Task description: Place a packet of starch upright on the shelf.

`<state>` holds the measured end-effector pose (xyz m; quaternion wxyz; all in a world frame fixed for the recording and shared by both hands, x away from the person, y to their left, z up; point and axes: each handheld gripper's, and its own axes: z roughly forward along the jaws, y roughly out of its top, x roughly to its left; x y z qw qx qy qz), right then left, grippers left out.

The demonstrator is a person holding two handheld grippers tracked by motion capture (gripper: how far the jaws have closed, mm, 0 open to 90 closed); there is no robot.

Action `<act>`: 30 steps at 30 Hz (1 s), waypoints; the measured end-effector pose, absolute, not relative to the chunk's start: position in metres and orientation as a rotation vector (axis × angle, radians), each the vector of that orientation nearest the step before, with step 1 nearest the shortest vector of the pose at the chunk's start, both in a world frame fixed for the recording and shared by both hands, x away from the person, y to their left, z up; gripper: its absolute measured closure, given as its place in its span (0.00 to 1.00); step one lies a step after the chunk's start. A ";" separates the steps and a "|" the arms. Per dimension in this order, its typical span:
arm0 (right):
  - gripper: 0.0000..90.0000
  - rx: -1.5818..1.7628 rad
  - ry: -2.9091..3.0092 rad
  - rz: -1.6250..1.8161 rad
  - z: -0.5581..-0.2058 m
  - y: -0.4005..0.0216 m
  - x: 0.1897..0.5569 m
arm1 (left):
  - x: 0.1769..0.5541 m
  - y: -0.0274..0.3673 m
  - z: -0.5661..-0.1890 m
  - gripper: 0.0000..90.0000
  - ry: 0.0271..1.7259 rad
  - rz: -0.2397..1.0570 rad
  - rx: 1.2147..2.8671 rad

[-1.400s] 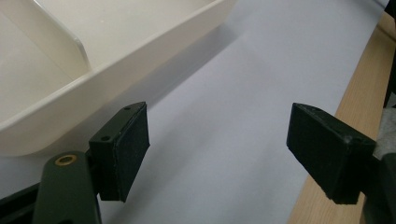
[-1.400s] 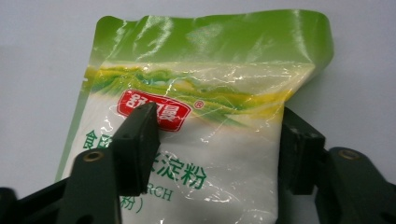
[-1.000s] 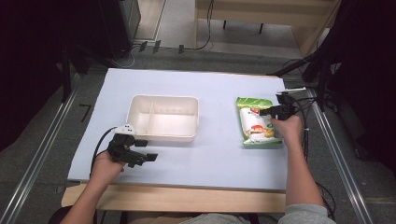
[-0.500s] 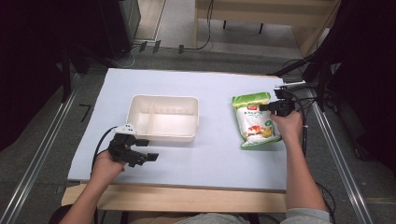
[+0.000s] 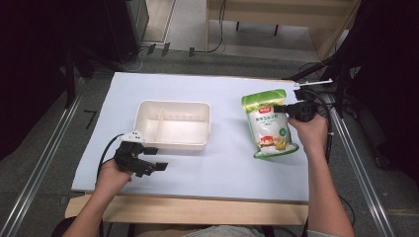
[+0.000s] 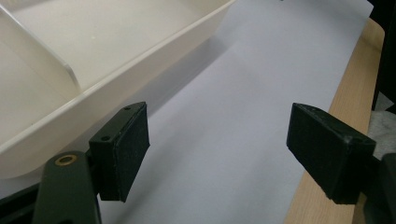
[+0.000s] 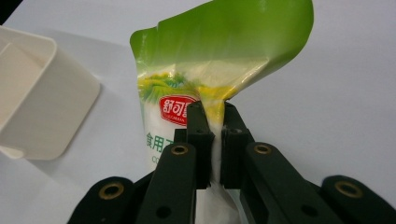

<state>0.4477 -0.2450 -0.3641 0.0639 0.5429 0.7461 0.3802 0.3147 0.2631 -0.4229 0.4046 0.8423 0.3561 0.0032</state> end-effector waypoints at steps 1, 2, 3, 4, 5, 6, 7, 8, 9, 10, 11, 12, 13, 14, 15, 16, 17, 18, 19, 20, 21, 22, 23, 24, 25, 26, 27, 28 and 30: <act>0.97 1.630 2.253 1.154 -0.361 -0.243 0.446 | 0.315 0.263 -0.423 0.24 0.901 0.007 2.119; 0.97 1.614 2.262 1.154 -0.358 -0.240 0.444 | 0.315 0.264 -0.423 0.24 0.903 0.006 2.119; 0.97 1.601 2.264 1.158 -0.355 -0.239 0.443 | 0.315 0.264 -0.423 0.24 0.904 0.007 2.119; 0.97 1.587 2.266 1.164 -0.352 -0.237 0.441 | 0.315 0.264 -0.423 0.24 0.902 0.007 2.121; 0.97 1.577 2.267 1.172 -0.349 -0.235 0.439 | 0.315 0.264 -0.423 0.24 0.901 0.007 2.122; 0.97 1.552 2.268 1.184 -0.342 -0.231 0.435 | 0.315 0.264 -0.423 0.24 0.901 0.007 2.122; 0.97 1.552 2.268 1.184 -0.342 -0.231 0.435 | 0.315 0.264 -0.423 0.24 0.901 0.007 2.122; 0.97 1.538 2.265 1.193 -0.339 -0.230 0.433 | 0.315 0.264 -0.423 0.24 0.903 0.007 2.121; 0.97 1.526 2.266 1.201 -0.336 -0.228 0.431 | 0.315 0.264 -0.423 0.24 0.901 0.007 2.117; 0.97 1.503 2.270 1.202 -0.330 -0.224 0.427 | 0.315 0.264 -0.423 0.24 0.902 0.006 2.117; 0.97 1.503 2.270 1.202 -0.330 -0.224 0.427 | 0.315 0.264 -0.423 0.24 0.902 0.006 2.117; 0.97 1.491 2.269 1.202 -0.328 -0.223 0.425 | 0.314 0.264 -0.423 0.24 0.902 0.007 2.118; 0.97 1.479 2.267 1.199 -0.325 -0.221 0.423 | 0.314 0.264 -0.423 0.24 0.900 0.007 2.119; 0.97 1.470 2.264 1.201 -0.321 -0.220 0.420 | 0.314 0.263 -0.423 0.24 0.902 0.010 2.121; 0.97 1.470 2.264 1.201 -0.321 -0.220 0.420 | 0.314 0.263 -0.423 0.24 0.902 0.010 2.121; 0.97 1.462 2.261 1.214 -0.317 -0.219 0.417 | 0.314 0.263 -0.423 0.24 0.902 0.008 2.122; 0.97 1.462 2.261 1.214 -0.317 -0.219 0.417 | 0.314 0.263 -0.423 0.24 0.902 0.008 2.122; 0.97 1.452 2.262 1.217 -0.315 -0.219 0.415 | 0.314 0.263 -0.423 0.24 0.902 0.009 2.122; 0.97 1.451 2.262 1.224 -0.313 -0.218 0.413 | 0.314 0.264 -0.422 0.24 0.902 0.010 2.123; 0.97 1.431 2.264 1.238 -0.309 -0.215 0.410 | 0.314 0.264 -0.422 0.24 0.901 0.011 2.124; 0.97 1.431 2.264 1.238 -0.309 -0.215 0.410 | 0.314 0.263 -0.422 0.24 0.902 0.009 2.118; 0.97 1.415 2.265 1.249 -0.306 -0.211 0.408 | 0.313 0.263 -0.422 0.24 0.906 0.009 2.119; 0.97 1.415 2.265 1.249 -0.306 -0.211 0.408 | 0.313 0.263 -0.422 0.24 0.906 0.008 2.113; 0.97 1.401 2.270 1.260 -0.303 -0.207 0.405 | 0.313 0.264 -0.422 0.24 0.903 0.010 2.114; 0.97 1.401 2.270 1.260 -0.303 -0.207 0.405 | 0.313 0.264 -0.421 0.24 0.900 0.008 2.115; 0.97 1.388 2.275 1.269 -0.300 -0.203 0.403 | 0.312 0.264 -0.421 0.24 0.904 0.007 2.113; 0.97 1.388 2.275 1.269 -0.300 -0.203 0.403 | 0.312 0.264 -0.421 0.24 0.904 0.007 2.113; 0.97 1.379 2.280 1.274 -0.299 -0.201 0.403 | 0.312 0.264 -0.421 0.24 0.905 0.002 2.112; 0.97 1.370 2.292 1.284 -0.298 -0.194 0.401 | 0.312 0.264 -0.421 0.24 0.899 -0.007 2.108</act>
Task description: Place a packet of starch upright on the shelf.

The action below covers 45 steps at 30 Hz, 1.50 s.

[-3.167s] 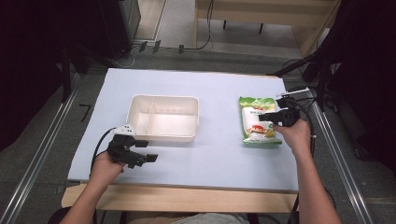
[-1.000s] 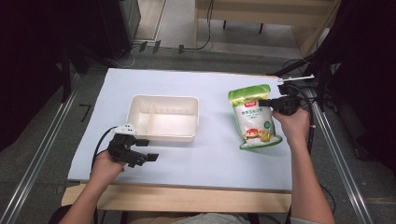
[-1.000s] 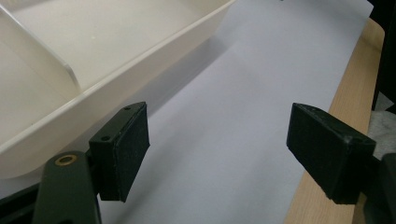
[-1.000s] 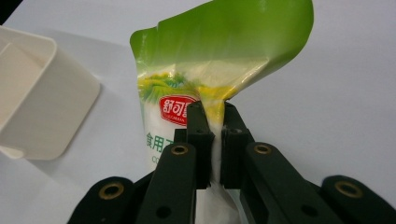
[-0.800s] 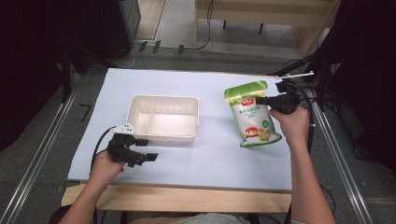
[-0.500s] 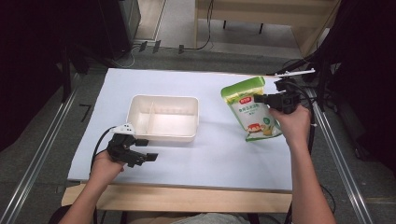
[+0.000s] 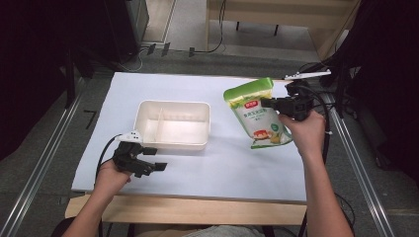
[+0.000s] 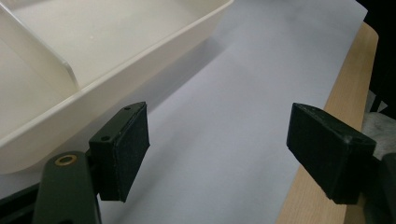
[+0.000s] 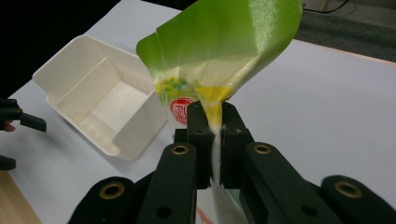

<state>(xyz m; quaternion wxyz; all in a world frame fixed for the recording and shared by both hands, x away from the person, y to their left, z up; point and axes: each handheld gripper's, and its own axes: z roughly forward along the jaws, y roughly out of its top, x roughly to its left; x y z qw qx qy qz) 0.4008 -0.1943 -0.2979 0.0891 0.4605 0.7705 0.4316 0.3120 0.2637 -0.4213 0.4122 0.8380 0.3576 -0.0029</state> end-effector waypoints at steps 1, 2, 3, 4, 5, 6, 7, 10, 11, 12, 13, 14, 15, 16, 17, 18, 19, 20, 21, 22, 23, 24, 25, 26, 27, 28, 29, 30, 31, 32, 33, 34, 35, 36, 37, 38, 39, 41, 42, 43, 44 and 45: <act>0.97 1.370 2.292 1.284 -0.298 -0.194 0.401 | 0.312 0.264 -0.421 0.24 0.899 -0.007 2.108; 0.97 1.360 2.308 1.287 -0.298 -0.189 0.401 | 0.312 0.264 -0.420 0.24 0.898 -0.005 2.109; 0.97 1.360 2.308 1.287 -0.298 -0.189 0.401 | 0.312 0.264 -0.420 0.24 0.898 -0.005 2.109; 0.97 1.369 2.315 1.296 -0.299 -0.187 0.402 | 0.311 0.265 -0.420 0.24 0.902 0.000 2.104; 0.97 1.373 2.323 1.302 -0.299 -0.185 0.402 | 0.311 0.266 -0.419 0.24 0.900 -0.002 2.098; 0.97 1.372 2.326 1.305 -0.298 -0.180 0.403 | 0.311 0.268 -0.419 0.24 0.901 0.000 2.103; 0.97 1.367 2.333 1.297 -0.297 -0.177 0.403 | 0.311 0.269 -0.419 0.24 0.904 0.002 2.097; 0.97 1.350 2.343 1.268 -0.289 -0.168 0.406 | 0.311 0.270 -0.419 0.24 0.906 0.000 2.091; 0.97 1.350 2.343 1.268 -0.289 -0.168 0.406 | 0.311 0.270 -0.419 0.24 0.906 0.000 2.091; 0.97 1.335 2.342 1.264 -0.281 -0.162 0.408 | 0.311 0.270 -0.419 0.24 0.900 0.002 2.096; 0.97 1.335 2.342 1.264 -0.281 -0.162 0.408 | 0.311 0.270 -0.419 0.24 0.900 0.002 2.096; 0.97 1.319 2.342 1.259 -0.273 -0.158 0.410 | 0.311 0.270 -0.419 0.24 0.899 0.003 2.095; 0.97 1.319 2.342 1.259 -0.273 -0.158 0.410 | 0.311 0.269 -0.419 0.24 0.903 0.003 2.091; 0.97 1.305 2.342 1.255 -0.265 -0.153 0.412 | 0.311 0.269 -0.419 0.24 0.907 0.003 2.090; 0.97 1.305 2.342 1.255 -0.265 -0.153 0.412 | 0.311 0.269 -0.419 0.24 0.908 0.004 2.091; 0.97 1.289 2.344 1.252 -0.259 -0.149 0.414 | 0.311 0.270 -0.419 0.24 0.910 0.003 2.088; 0.97 1.289 2.344 1.252 -0.259 -0.149 0.414 | 0.311 0.270 -0.419 0.24 0.910 0.003 2.088; 0.97 1.280 2.346 1.252 -0.255 -0.147 0.415 | 0.311 0.270 -0.419 0.24 0.913 0.006 2.089; 0.97 1.271 2.350 1.248 -0.252 -0.144 0.416 | 0.311 0.270 -0.419 0.24 0.916 0.002 2.084; 0.97 1.257 2.359 1.247 -0.246 -0.139 0.419 | 0.311 0.270 -0.418 0.24 0.926 -0.005 2.073; 0.97 1.257 2.359 1.247 -0.246 -0.139 0.419 | 0.311 0.270 -0.418 0.24 0.926 -0.005 2.073; 0.97 1.251 2.360 1.247 -0.243 -0.137 0.420 | 0.311 0.270 -0.418 0.24 0.930 -0.016 2.068; 0.97 1.248 2.359 1.259 -0.237 -0.133 0.422 | 0.312 0.271 -0.417 0.24 0.929 -0.025 2.062; 0.97 1.253 2.357 1.271 -0.234 -0.131 0.424 | 0.311 0.271 -0.417 0.24 0.932 -0.015 2.067; 0.97 1.253 2.357 1.271 -0.234 -0.131 0.424 | 0.311 0.271 -0.417 0.24 0.932 -0.015 2.067; 0.97 1.246 2.361 1.286 -0.232 -0.129 0.425 | 0.311 0.271 -0.417 0.24 0.931 -0.013 2.066; 0.97 1.243 2.362 1.297 -0.230 -0.127 0.426 | 0.311 0.271 -0.417 0.24 0.933 -0.014 2.071; 0.97 1.241 2.362 1.299 -0.227 -0.124 0.427 | 0.311 0.271 -0.418 0.24 0.932 -0.020 2.069; 0.97 1.236 2.362 1.298 -0.225 -0.121 0.428 | 0.311 0.271 -0.418 0.24 0.934 -0.015 2.072; 0.97 1.220 2.368 1.291 -0.220 -0.115 0.429 | 0.311 0.271 -0.418 0.24 0.929 -0.014 2.076; 0.97 1.220 2.368 1.291 -0.220 -0.115 0.429 | 0.311 0.271 -0.418 0.24 0.929 -0.014 2.076; 0.97 1.207 2.372 1.295 -0.216 -0.109 0.431 | 0.311 0.270 -0.418 0.24 0.928 -0.014 2.076; 0.97 1.207 2.372 1.295 -0.216 -0.109 0.431 | 0.311 0.270 -0.418 0.24 0.928 -0.014 2.076; 0.97 1.200 2.377 1.294 -0.212 -0.102 0.433 | 0.312 0.271 -0.419 0.24 0.924 -0.020 2.085; 0.97 1.200 2.377 1.294 -0.212 -0.102 0.433 | 0.312 0.271 -0.419 0.24 0.924 -0.020 2.085; 0.97 1.191 2.381 1.290 -0.208 -0.095 0.435 | 0.311 0.270 -0.418 0.24 0.927 -0.024 2.081; 0.97 1.191 2.381 1.290 -0.208 -0.095 0.435 | 0.311 0.270 -0.418 0.24 0.927 -0.024 2.081; 0.97 1.180 2.381 1.289 -0.205 -0.089 0.437 | 0.311 0.271 -0.418 0.24 0.924 -0.022 2.082; 0.97 1.180 2.383 1.291 -0.202 -0.082 0.439 | 0.311 0.271 -0.418 0.24 0.923 -0.022 2.082; 0.97 1.180 2.383 1.291 -0.202 -0.082 0.439 | 0.311 0.271 -0.418 0.24 0.923 -0.022 2.083; 0.97 1.169 2.388 1.286 -0.200 -0.075 0.441 | 0.311 0.272 -0.418 0.24 0.923 -0.020 2.084; 0.97 1.169 2.388 1.286 -0.200 -0.075 0.441 | 0.311 0.272 -0.418 0.24 0.923 -0.020 2.084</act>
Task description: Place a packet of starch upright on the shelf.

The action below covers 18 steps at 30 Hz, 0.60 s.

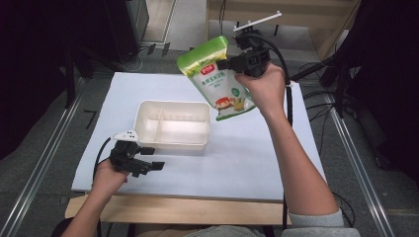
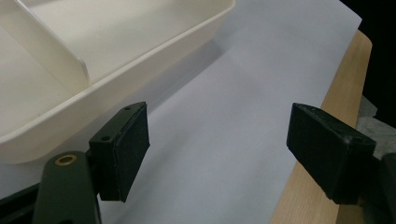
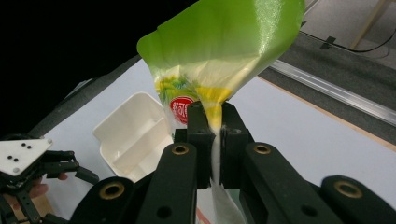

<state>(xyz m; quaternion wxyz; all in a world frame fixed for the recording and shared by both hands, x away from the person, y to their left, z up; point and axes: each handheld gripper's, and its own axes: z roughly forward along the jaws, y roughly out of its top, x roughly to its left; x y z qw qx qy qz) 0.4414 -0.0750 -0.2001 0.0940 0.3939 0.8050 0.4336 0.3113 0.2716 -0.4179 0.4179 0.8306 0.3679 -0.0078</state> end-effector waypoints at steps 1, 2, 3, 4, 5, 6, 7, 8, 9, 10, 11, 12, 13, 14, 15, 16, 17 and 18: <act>0.97 1.158 2.393 1.285 -0.199 -0.071 0.442 | 0.311 0.272 -0.418 0.24 0.924 -0.019 2.083; 0.97 1.156 2.395 1.280 -0.198 -0.067 0.443 | 0.311 0.272 -0.418 0.24 0.926 -0.018 2.085; 0.97 1.139 2.400 1.277 -0.197 -0.059 0.444 | 0.312 0.272 -0.417 0.24 0.921 -0.022 2.083; 0.97 1.139 2.400 1.277 -0.197 -0.059 0.444 | 0.312 0.272 -0.417 0.24 0.921 -0.022 2.083; 0.97 1.136 2.403 1.279 -0.196 -0.052 0.445 | 0.312 0.272 -0.417 0.24 0.915 -0.023 2.083; 0.97 1.134 2.404 1.280 -0.196 -0.048 0.446 | 0.312 0.272 -0.417 0.24 0.915 -0.023 2.083; 0.97 1.134 2.408 1.283 -0.197 -0.044 0.448 | 0.311 0.272 -0.417 0.24 0.915 -0.024 2.083; 0.97 1.134 2.408 1.283 -0.197 -0.044 0.448 | 0.311 0.271 -0.417 0.24 0.912 -0.025 2.082; 0.97 1.140 2.414 1.286 -0.199 -0.038 0.450 | 0.311 0.272 -0.417 0.24 0.911 -0.028 2.083; 0.97 1.139 2.415 1.288 -0.200 -0.034 0.452 | 0.311 0.272 -0.417 0.24 0.910 -0.028 2.083; 0.97 1.142 2.417 1.291 -0.201 -0.031 0.453 | 0.311 0.272 -0.418 0.24 0.908 -0.025 2.082; 0.97 1.137 2.419 1.290 -0.202 -0.028 0.455 | 0.311 0.272 -0.418 0.24 0.908 -0.025 2.082; 0.97 1.147 2.422 1.289 -0.203 -0.024 0.455 | 0.311 0.272 -0.418 0.24 0.907 -0.019 2.076; 0.97 1.146 2.426 1.288 -0.203 -0.021 0.457 | 0.312 0.272 -0.418 0.24 0.904 -0.020 2.069; 0.97 1.147 2.428 1.286 -0.204 -0.018 0.458 | 0.312 0.272 -0.418 0.24 0.907 -0.021 2.064; 0.97 1.142 2.432 1.285 -0.205 -0.015 0.459 | 0.312 0.272 -0.418 0.24 0.907 -0.019 2.065; 0.97 1.144 2.436 1.280 -0.206 -0.012 0.460 | 0.311 0.272 -0.418 0.24 0.907 -0.018 2.067; 0.97 1.144 2.436 1.280 -0.206 -0.012 0.460 | 0.311 0.272 -0.418 0.24 0.907 -0.018 2.067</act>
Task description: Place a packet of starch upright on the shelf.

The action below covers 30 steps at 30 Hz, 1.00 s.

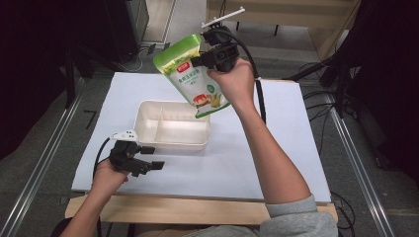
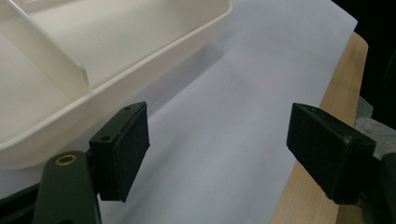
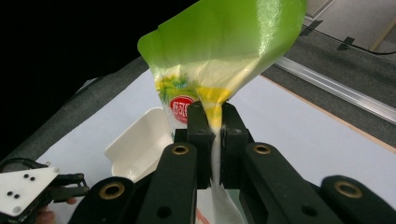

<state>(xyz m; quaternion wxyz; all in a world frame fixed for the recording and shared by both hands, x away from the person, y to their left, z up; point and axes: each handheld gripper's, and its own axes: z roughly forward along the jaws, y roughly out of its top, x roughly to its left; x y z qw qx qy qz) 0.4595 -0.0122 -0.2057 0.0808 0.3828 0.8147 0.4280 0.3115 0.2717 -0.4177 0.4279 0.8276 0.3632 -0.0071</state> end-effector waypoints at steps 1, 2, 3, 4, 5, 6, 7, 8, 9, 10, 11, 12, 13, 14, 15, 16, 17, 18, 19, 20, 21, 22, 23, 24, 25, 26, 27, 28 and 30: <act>0.97 1.142 2.444 1.277 -0.208 -0.006 0.461 | 0.311 0.272 -0.418 0.24 0.907 -0.015 2.067; 0.97 1.142 2.444 1.277 -0.208 -0.006 0.461 | 0.311 0.272 -0.418 0.24 0.907 -0.015 2.067; 0.97 1.133 2.452 1.273 -0.211 0.001 0.462 | 0.311 0.271 -0.417 0.24 0.906 -0.015 2.070; 0.97 1.133 2.452 1.273 -0.211 0.001 0.462 | 0.311 0.271 -0.417 0.24 0.906 -0.015 2.070; 0.97 1.137 2.456 1.265 -0.212 0.005 0.462 | 0.311 0.271 -0.417 0.24 0.905 -0.015 2.070; 0.97 1.131 2.461 1.261 -0.214 0.009 0.463 | 0.311 0.272 -0.418 0.24 0.904 -0.013 2.068; 0.97 1.129 2.476 1.247 -0.218 0.018 0.466 | 0.312 0.272 -0.418 0.24 0.901 -0.015 2.066; 0.97 1.129 2.476 1.247 -0.218 0.018 0.466 | 0.312 0.272 -0.418 0.24 0.901 -0.015 2.066; 0.97 1.128 2.488 1.231 -0.222 0.028 0.467 | 0.311 0.272 -0.417 0.24 0.901 -0.016 2.067; 0.97 1.128 2.488 1.231 -0.222 0.028 0.467 | 0.311 0.272 -0.417 0.24 0.901 -0.016 2.067; 0.97 1.125 2.492 1.229 -0.224 0.032 0.468 | 0.311 0.272 -0.417 0.24 0.902 -0.015 2.066; 0.97 1.127 2.495 1.230 -0.226 0.036 0.468 | 0.311 0.272 -0.417 0.24 0.903 -0.015 2.066; 0.97 1.121 2.500 1.231 -0.229 0.040 0.469 | 0.312 0.272 -0.417 0.24 0.902 -0.016 2.064; 0.97 1.120 2.506 1.231 -0.231 0.043 0.469 | 0.312 0.272 -0.418 0.24 0.901 -0.016 2.064; 0.97 1.124 2.516 1.228 -0.237 0.050 0.470 | 0.312 0.272 -0.417 0.24 0.900 -0.018 2.066; 0.97 1.124 2.516 1.228 -0.237 0.050 0.470 | 0.312 0.272 -0.417 0.24 0.900 -0.018 2.066; 0.97 1.122 2.518 1.229 -0.240 0.053 0.470 | 0.312 0.272 -0.417 0.24 0.901 -0.019 2.065; 0.97 1.124 2.520 1.233 -0.243 0.055 0.471 | 0.312 0.272 -0.418 0.24 0.899 -0.020 2.063; 0.97 1.126 2.519 1.237 -0.246 0.058 0.471 | 0.312 0.272 -0.418 0.24 0.898 -0.021 2.063; 0.97 1.134 2.519 1.244 -0.252 0.063 0.473 | 0.312 0.272 -0.418 0.24 0.898 -0.020 2.064; 0.97 1.142 2.523 1.245 -0.254 0.065 0.475 | 0.312 0.272 -0.418 0.24 0.895 -0.023 2.060; 0.97 1.148 2.521 1.249 -0.257 0.067 0.475 | 0.312 0.272 -0.418 0.24 0.895 -0.023 2.060; 0.97 1.151 2.522 1.250 -0.260 0.070 0.476 | 0.312 0.272 -0.418 0.24 0.897 -0.023 2.059; 0.97 1.151 2.522 1.250 -0.260 0.070 0.476 | 0.312 0.272 -0.418 0.24 0.897 -0.023 2.059; 0.97 1.150 2.525 1.243 -0.266 0.075 0.475 | 0.312 0.272 -0.417 0.24 0.897 -0.023 2.062; 0.97 1.150 2.525 1.243 -0.266 0.075 0.475 | 0.312 0.272 -0.417 0.24 0.897 -0.023 2.062; 0.97 1.144 2.527 1.239 -0.270 0.076 0.475 | 0.312 0.272 -0.417 0.24 0.899 -0.023 2.063; 0.97 1.149 2.531 1.233 -0.274 0.078 0.474 | 0.312 0.273 -0.417 0.24 0.900 -0.020 2.066; 0.97 1.167 2.545 1.218 -0.290 0.078 0.475 | 0.312 0.272 -0.418 0.24 0.900 -0.018 2.064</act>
